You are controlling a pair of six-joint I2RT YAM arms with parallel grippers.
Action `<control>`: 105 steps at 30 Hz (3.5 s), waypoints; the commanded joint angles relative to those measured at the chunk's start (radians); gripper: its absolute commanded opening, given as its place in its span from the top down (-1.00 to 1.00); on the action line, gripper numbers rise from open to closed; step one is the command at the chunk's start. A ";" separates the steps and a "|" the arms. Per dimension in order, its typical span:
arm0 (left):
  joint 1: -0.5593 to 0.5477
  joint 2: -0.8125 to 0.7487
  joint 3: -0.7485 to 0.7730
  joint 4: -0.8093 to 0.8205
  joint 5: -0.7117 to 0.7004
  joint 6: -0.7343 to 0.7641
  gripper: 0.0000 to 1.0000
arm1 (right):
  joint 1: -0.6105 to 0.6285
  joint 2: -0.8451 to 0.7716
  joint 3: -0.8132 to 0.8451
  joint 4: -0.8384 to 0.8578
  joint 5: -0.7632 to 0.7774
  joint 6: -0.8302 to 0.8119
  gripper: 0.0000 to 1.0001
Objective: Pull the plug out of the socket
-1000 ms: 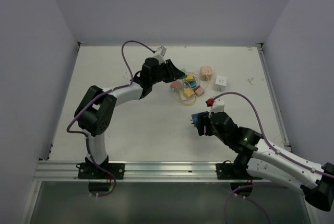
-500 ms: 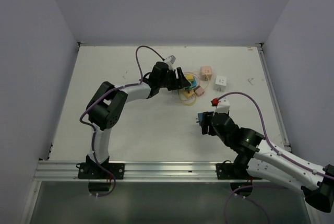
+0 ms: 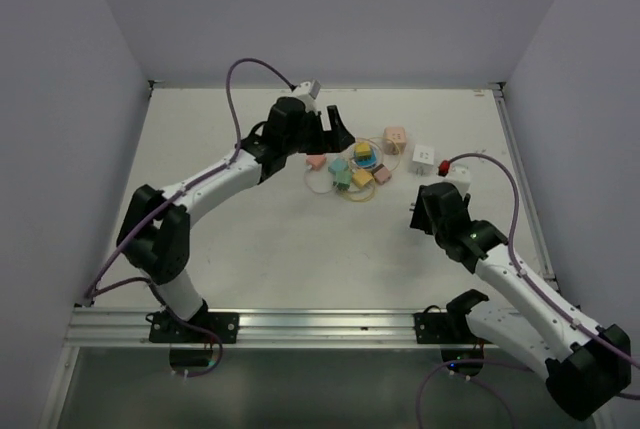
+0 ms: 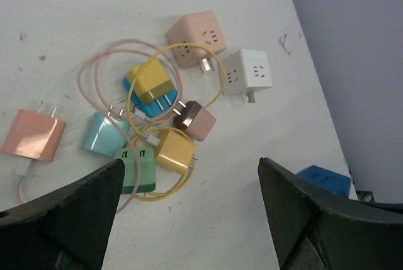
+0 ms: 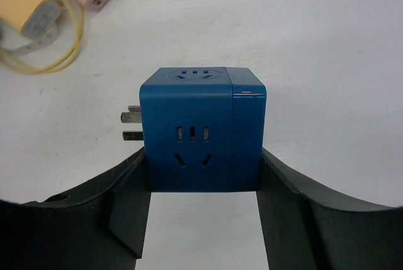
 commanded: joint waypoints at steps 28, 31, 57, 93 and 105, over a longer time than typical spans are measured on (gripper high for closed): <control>0.088 -1.013 -0.606 -0.239 -0.794 0.373 -0.99 | -0.591 0.717 0.377 0.415 -0.254 -0.100 1.00; 0.089 -0.998 -0.606 -0.251 -0.808 0.368 -0.99 | -0.592 0.766 0.406 0.421 -0.286 -0.114 0.93; 0.089 -1.022 -0.612 -0.255 -0.816 0.364 -1.00 | -0.594 0.559 0.482 0.217 -0.284 -0.162 -0.95; 0.088 -1.640 -0.735 -0.218 -1.058 0.362 -0.99 | -0.405 -0.516 0.353 0.007 -0.024 -0.358 -0.98; 0.088 -1.582 -0.702 -0.347 -1.080 0.319 -0.99 | -0.370 -0.748 0.058 0.134 0.018 -0.392 -0.98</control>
